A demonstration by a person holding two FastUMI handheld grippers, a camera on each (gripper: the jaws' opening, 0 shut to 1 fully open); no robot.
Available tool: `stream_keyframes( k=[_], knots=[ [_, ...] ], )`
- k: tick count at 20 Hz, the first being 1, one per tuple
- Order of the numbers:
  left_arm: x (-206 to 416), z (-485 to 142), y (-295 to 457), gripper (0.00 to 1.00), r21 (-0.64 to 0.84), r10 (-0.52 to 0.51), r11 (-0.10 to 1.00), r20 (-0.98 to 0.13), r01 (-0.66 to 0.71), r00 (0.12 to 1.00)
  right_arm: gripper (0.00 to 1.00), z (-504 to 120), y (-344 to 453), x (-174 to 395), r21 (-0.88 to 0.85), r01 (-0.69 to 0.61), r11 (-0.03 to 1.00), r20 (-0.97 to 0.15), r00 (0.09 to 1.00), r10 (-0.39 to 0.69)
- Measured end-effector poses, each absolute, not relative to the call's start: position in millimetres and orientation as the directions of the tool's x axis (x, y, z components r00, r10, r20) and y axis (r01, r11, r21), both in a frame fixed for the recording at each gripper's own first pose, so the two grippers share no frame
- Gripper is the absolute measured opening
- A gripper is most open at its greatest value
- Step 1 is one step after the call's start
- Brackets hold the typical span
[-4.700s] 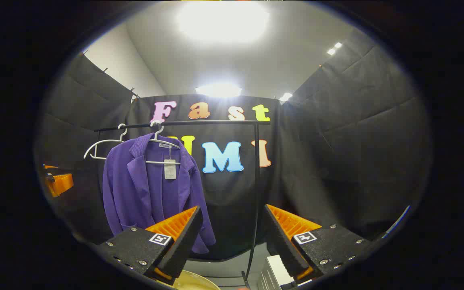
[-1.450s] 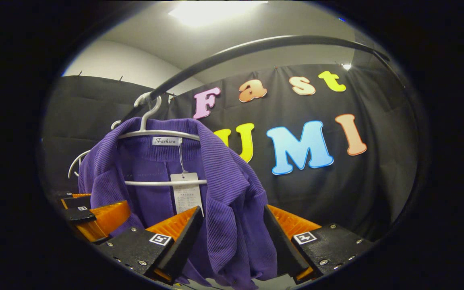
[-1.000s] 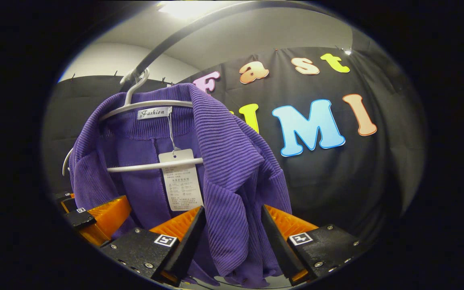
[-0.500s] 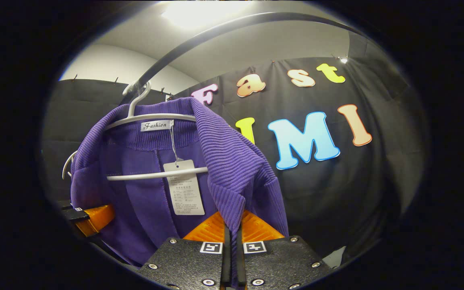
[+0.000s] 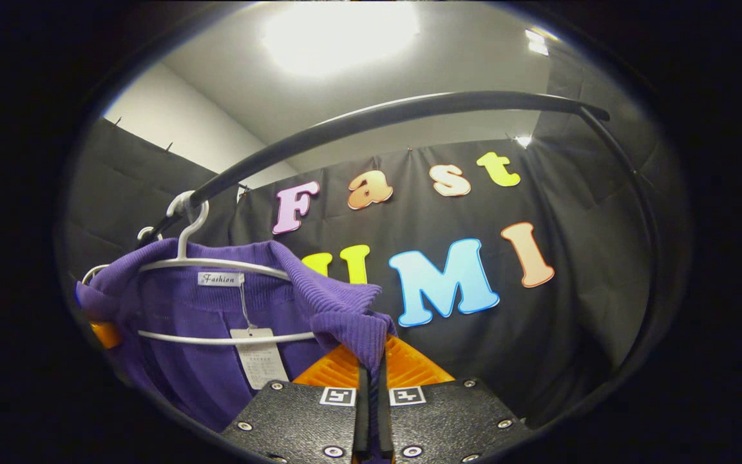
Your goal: Grasp the clothes on the hanger with both hands and then place them into the laundry hamper below.
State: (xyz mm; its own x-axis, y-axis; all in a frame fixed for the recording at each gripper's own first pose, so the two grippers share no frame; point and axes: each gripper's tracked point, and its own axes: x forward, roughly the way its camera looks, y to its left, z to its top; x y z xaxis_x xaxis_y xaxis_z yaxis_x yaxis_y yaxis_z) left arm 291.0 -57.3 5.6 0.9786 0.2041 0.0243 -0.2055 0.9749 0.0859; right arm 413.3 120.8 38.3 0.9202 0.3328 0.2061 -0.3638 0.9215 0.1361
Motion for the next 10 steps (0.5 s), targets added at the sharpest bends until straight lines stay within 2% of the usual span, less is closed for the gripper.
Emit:
stream_keyframes(
  k=[3,8,10],
  knots=[
    [284.8,27.0,-45.9,0.1,0.096,0.21,0.972,0.051,-0.215,0.976,0.05,58.0,107.5,419.0,0.108,-0.332,0.937,0.258,0.92,0.296],
    [272.4,77.1,-22.4,0.02,0.112,0.22,0.966,0.134,-0.235,0.966,0.05,81.7,90.7,440.0,0.081,-0.276,0.958,0.318,0.918,0.238],
    [275.5,89.9,-6.2,0.01,0.139,0.225,0.959,0.157,-0.247,0.962,0.04,86.6,88.7,453.1,0.072,-0.252,0.965,0.339,0.916,0.214]
  ],
)
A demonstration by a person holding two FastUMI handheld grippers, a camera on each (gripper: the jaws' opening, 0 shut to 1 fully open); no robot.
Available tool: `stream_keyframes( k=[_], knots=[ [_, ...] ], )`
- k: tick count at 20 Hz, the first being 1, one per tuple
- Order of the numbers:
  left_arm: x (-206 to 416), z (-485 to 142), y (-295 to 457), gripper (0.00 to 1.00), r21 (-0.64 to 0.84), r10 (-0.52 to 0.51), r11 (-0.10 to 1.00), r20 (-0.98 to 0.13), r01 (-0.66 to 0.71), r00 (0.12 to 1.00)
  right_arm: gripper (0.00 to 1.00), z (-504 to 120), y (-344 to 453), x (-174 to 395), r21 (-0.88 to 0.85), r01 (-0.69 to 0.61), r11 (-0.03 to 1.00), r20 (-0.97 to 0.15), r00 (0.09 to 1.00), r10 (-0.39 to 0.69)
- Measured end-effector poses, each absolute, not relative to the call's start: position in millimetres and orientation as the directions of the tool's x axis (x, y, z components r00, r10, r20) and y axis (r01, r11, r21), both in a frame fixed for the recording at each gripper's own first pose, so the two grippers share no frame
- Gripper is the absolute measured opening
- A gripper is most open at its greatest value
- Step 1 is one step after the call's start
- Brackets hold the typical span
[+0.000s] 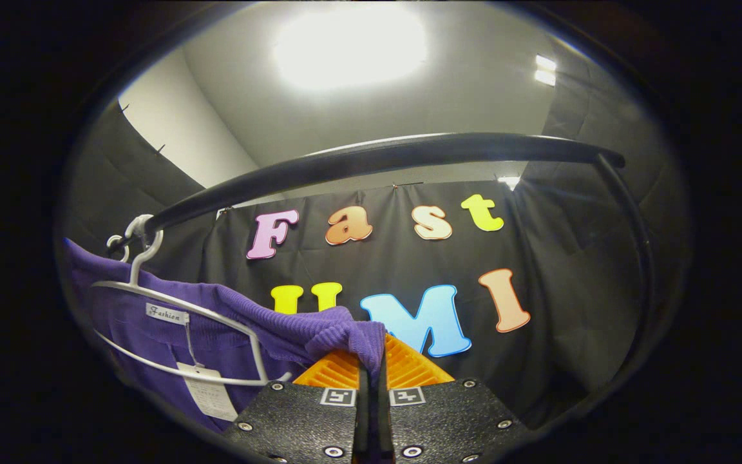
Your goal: Grasp the clothes on the hanger with both hands and then place them into the laundry hamper below.
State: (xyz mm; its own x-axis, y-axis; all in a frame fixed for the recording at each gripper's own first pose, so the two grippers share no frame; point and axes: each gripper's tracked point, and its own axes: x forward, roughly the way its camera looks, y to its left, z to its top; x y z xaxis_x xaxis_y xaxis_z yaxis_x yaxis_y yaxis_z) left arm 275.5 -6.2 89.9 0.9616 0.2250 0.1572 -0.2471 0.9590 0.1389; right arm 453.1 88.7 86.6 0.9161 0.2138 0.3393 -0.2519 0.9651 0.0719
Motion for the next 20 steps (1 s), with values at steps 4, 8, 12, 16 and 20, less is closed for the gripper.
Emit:
stream_keyframes(
  k=[4,8,12,16,20],
  knots=[
    [285.1,99.0,10.1,0.0,0.11,0.206,0.969,0.14,-0.222,0.968,0.04,86.6,92.4,473.6,0.036,-0.23,0.973,0.355,0.913,0.202],
    [303.1,103.5,33.4,0.01,0.118,0.193,0.971,0.128,-0.209,0.973,0.05,62.2,105.8,492.9,0.023,-0.252,0.967,0.309,0.922,0.233],
    [328.4,96.3,43.6,0.0,0.111,0.14,0.983,0.083,-0.149,0.987,0.05,28.8,118.8,508.5,0.054,-0.283,0.958,0.225,0.938,0.265],
    [335.3,91.0,50.1,0.01,0.122,0.112,0.985,0.056,-0.118,0.992,0.04,2.7,133.5,515.9,0.16,-0.321,0.934,0.128,0.944,0.303],
    [341.0,75.6,49.4,0.07,0.126,0.105,0.986,0.015,-0.106,0.994,0.05,-31.2,158.4,538.6,0.344,-0.357,0.869,0.007,0.926,0.378]
  ],
)
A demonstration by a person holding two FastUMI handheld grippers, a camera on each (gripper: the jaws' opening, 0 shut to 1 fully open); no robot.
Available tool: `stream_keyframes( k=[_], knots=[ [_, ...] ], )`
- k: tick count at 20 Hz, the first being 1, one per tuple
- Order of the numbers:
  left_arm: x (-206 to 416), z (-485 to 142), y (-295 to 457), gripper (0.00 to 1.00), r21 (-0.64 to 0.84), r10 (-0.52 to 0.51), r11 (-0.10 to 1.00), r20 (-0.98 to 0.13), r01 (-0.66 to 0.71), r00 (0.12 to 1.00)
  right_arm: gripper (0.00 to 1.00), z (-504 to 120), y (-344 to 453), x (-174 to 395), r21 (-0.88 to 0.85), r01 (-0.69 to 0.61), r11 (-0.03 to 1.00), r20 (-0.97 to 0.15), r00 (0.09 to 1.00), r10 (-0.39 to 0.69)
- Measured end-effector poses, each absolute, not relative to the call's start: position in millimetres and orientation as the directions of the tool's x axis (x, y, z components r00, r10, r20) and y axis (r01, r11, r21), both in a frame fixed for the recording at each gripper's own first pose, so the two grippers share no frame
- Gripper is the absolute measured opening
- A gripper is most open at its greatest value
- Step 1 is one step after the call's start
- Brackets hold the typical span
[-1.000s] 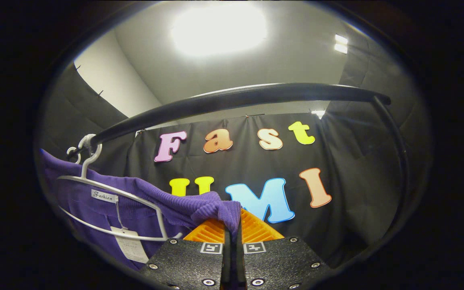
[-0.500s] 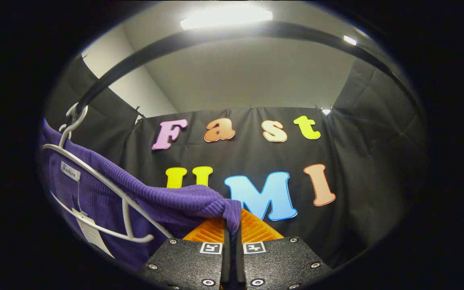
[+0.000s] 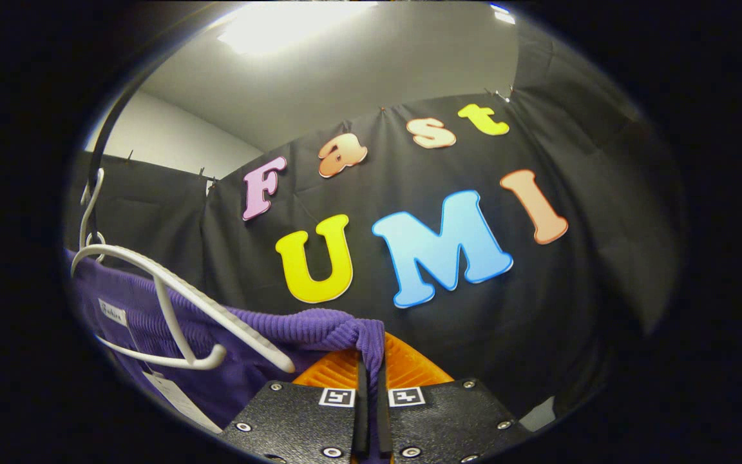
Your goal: Grasp the clothes on the hanger with both hands and then place them into the laundry hamper below.
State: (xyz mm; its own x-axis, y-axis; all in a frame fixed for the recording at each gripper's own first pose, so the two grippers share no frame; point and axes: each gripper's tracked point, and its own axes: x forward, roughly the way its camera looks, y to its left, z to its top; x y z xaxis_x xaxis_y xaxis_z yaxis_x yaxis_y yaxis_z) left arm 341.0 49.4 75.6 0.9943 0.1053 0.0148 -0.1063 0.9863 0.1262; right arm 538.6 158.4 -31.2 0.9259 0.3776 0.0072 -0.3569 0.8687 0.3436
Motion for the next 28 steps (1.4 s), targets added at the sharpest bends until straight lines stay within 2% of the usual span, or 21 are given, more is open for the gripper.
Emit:
stream_keyframes(
  k=[2,3,6,7,8,9,10,11,12,13,14,15,16,23,24,25,28],
  knots=[
    [344.5,66.5,43.9,0.1,0.14,0.104,0.985,0.0,-0.103,0.995,0.05,-50.9,165.4,537.9,0.413,-0.348,0.841,-0.049,0.914,0.403],
    [342.5,63.2,42.9,0.06,0.149,0.104,0.984,0.0,-0.102,0.995,0.05,-56.5,166.8,534.6,0.425,-0.343,0.838,-0.065,0.912,0.406],
    [335.6,46.6,46.2,0.06,0.162,0.118,0.98,-0.017,-0.113,0.993,0.05,-77.0,174.5,522.9,0.403,-0.348,0.847,-0.108,0.9,0.421],
    [333.6,42.0,46.9,0.1,0.151,0.122,0.982,-0.029,-0.116,0.992,0.05,-84.7,177.5,519.3,0.397,-0.352,0.848,-0.123,0.895,0.429],
    [329.8,38.0,47.8,0.06,0.141,0.127,0.983,-0.037,-0.12,0.991,0.05,-91.4,179.1,515.0,0.394,-0.355,0.848,-0.137,0.889,0.436],
    [326.1,36.7,47.8,0.06,0.129,0.128,0.984,-0.038,-0.122,0.991,0.05,-96.9,181.5,509.5,0.392,-0.359,0.847,-0.149,0.884,0.444],
    [322.8,37.5,48.5,0.1,0.127,0.132,0.984,-0.036,-0.126,0.991,0.05,-101.1,182.8,504.7,0.387,-0.363,0.848,-0.158,0.88,0.449],
    [317.0,36.3,50.3,0.01,0.13,0.135,0.983,-0.038,-0.129,0.99,0.05,-104.9,183.4,499.2,0.379,-0.368,0.849,-0.166,0.876,0.454],
    [311.3,35.5,51.4,0.1,0.131,0.139,0.982,-0.038,-0.133,0.99,0.05,-109.0,184.4,494.0,0.37,-0.374,0.851,-0.175,0.871,0.458],
    [306.8,34.4,53.7,0.1,0.131,0.145,0.982,-0.043,-0.138,0.988,0.05,-112.8,185.9,487.7,0.363,-0.38,0.851,-0.183,0.866,0.465],
    [303.5,31.5,56.7,0.06,0.127,0.153,0.981,-0.048,-0.146,0.987,0.05,-115.3,187.2,483.2,0.356,-0.387,0.851,-0.19,0.861,0.471],
    [298.2,29.1,58.1,0.1,0.12,0.158,0.981,-0.054,-0.151,0.986,0.05,-116.6,188.6,477.7,0.351,-0.393,0.85,-0.194,0.857,0.477],
    [291.6,26.4,60.0,0.06,0.115,0.165,0.981,-0.058,-0.158,0.985,0.03,-117.5,189.6,472.9,0.344,-0.4,0.849,-0.198,0.854,0.482],
    [245.6,4.3,76.5,0.06,0.087,0.212,0.975,-0.101,-0.204,0.972,0.04,-123.5,193.5,429.2,0.282,-0.45,0.847,-0.221,0.829,0.514],
    [240.0,0.0,77.1,0.1,0.085,0.218,0.974,-0.108,-0.21,0.97,0.05,-123.1,192.2,423.1,0.276,-0.456,0.846,-0.223,0.826,0.518],
    [234.5,-4.1,78.7,0.06,0.089,0.223,0.973,-0.112,-0.214,0.968,0.05,-122.8,191.5,414.8,0.269,-0.459,0.847,-0.223,0.825,0.519],
    [220.2,-11.3,76.0,0.06,0.1,0.219,0.973,-0.118,-0.208,0.968,0.05,-119.4,184.2,390.9,0.242,-0.462,0.853,-0.224,0.829,0.513]
  ],
)
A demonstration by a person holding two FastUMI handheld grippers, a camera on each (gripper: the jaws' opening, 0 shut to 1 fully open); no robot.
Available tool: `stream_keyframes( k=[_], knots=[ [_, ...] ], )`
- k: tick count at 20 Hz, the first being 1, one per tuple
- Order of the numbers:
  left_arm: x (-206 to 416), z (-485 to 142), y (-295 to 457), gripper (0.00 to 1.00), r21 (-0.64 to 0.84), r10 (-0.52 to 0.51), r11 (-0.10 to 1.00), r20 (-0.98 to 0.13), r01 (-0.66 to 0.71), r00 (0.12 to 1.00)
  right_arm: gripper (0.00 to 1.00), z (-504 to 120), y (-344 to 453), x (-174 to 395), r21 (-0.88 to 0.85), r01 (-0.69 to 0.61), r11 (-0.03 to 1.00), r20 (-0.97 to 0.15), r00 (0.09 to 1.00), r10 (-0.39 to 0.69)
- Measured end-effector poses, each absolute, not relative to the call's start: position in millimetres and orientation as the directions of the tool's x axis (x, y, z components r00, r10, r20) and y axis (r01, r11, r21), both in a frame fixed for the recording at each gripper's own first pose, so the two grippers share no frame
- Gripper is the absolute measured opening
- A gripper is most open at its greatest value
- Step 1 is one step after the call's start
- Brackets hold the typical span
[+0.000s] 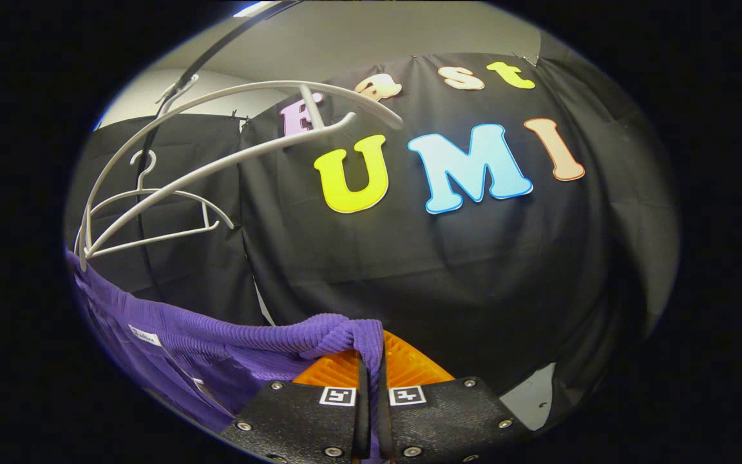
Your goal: Grasp the clothes on the hanger with both hands and then place them into the laundry hamper below.
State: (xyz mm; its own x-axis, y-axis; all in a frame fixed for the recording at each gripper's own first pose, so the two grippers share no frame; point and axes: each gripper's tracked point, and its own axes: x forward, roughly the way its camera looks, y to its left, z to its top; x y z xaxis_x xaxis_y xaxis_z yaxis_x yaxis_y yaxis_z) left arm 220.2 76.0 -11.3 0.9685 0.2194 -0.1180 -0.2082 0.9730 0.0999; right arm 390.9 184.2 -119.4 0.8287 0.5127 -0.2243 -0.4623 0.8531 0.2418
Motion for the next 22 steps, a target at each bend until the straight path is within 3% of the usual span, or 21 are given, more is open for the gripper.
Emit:
stream_keyframes(
  k=[2,7,8,9,15,16,22],
  knots=[
    [211.1,-12.7,72.6,0.1,0.09,0.204,0.977,-0.121,-0.194,0.971,0.05,-112.9,179.9,376.2,0.219,-0.47,0.855,-0.219,0.831,0.512],
    [185.5,-8.5,70.3,0.06,0.031,0.169,0.986,-0.107,-0.167,0.98,0.05,-78.5,163.5,338.4,0.199,-0.465,0.863,-0.171,0.85,0.498],
    [179.2,-6.5,69.2,0.1,0.019,0.156,0.988,-0.105,-0.155,0.982,0.05,-69.9,160.3,329.2,0.204,-0.462,0.863,-0.157,0.855,0.495],
    [171.4,-4.6,69.3,0.06,0.01,0.144,0.99,-0.103,-0.144,0.984,0.05,-62.8,158.9,317.6,0.206,-0.461,0.863,-0.144,0.858,0.493],
    [140.7,1.5,47.9,0.06,-0.034,0.054,0.998,-0.087,-0.057,0.995,0.05,-23.0,151.3,259.2,0.215,-0.479,0.851,-0.093,0.857,0.506],
    [136.0,1.8,43.4,0.01,-0.038,0.04,0.998,-0.084,-0.043,0.996,0.05,-15.2,151.0,249.8,0.219,-0.485,0.847,-0.082,0.856,0.511],
    [117.5,-4.9,11.0,0.06,-0.079,-0.045,0.996,-0.081,0.039,0.996,0.05,12.3,153.4,199.9,0.22,-0.521,0.825,-0.039,0.84,0.541]
  ],
)
